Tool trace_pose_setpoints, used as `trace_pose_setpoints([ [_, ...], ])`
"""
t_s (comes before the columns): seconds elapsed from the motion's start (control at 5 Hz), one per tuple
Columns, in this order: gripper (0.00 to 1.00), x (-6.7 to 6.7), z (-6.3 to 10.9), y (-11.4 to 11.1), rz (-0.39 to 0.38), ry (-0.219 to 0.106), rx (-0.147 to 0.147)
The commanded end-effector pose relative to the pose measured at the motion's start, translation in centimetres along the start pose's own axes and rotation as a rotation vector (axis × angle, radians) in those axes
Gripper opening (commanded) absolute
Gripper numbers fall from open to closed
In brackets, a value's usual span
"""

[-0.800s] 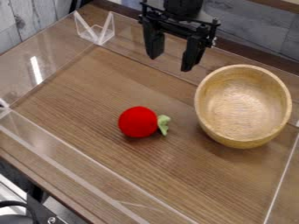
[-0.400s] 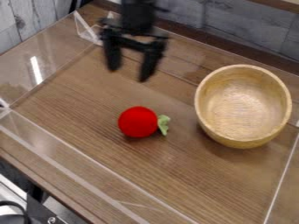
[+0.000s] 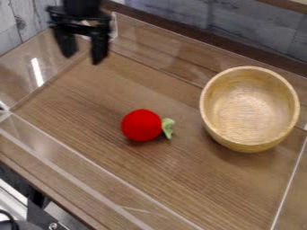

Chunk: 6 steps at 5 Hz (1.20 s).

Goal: Remove the green stick from the brown bowl and put it on the table

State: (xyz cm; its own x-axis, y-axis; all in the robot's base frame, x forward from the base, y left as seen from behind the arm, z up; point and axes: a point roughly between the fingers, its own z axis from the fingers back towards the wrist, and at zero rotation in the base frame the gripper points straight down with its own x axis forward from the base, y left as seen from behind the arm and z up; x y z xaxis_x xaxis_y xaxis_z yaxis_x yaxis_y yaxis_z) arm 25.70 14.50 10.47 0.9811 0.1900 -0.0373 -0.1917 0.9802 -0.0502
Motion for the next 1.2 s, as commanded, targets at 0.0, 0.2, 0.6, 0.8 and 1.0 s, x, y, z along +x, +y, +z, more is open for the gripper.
trace_pose_setpoints([
  [0.0,1.0,2.5,1.1,3.2,0.055,-0.081,0.008],
  [0.2,1.0,3.9,0.6,5.0,0.086,-0.095,-0.007],
  [0.6,1.0,5.6,0.2,6.5,0.058,-0.101,-0.025],
  [0.8,1.0,5.1,0.8,6.0,0.064,-0.104,-0.033],
  [1.0,1.0,4.7,1.5,5.5,0.067,-0.108,-0.044],
])
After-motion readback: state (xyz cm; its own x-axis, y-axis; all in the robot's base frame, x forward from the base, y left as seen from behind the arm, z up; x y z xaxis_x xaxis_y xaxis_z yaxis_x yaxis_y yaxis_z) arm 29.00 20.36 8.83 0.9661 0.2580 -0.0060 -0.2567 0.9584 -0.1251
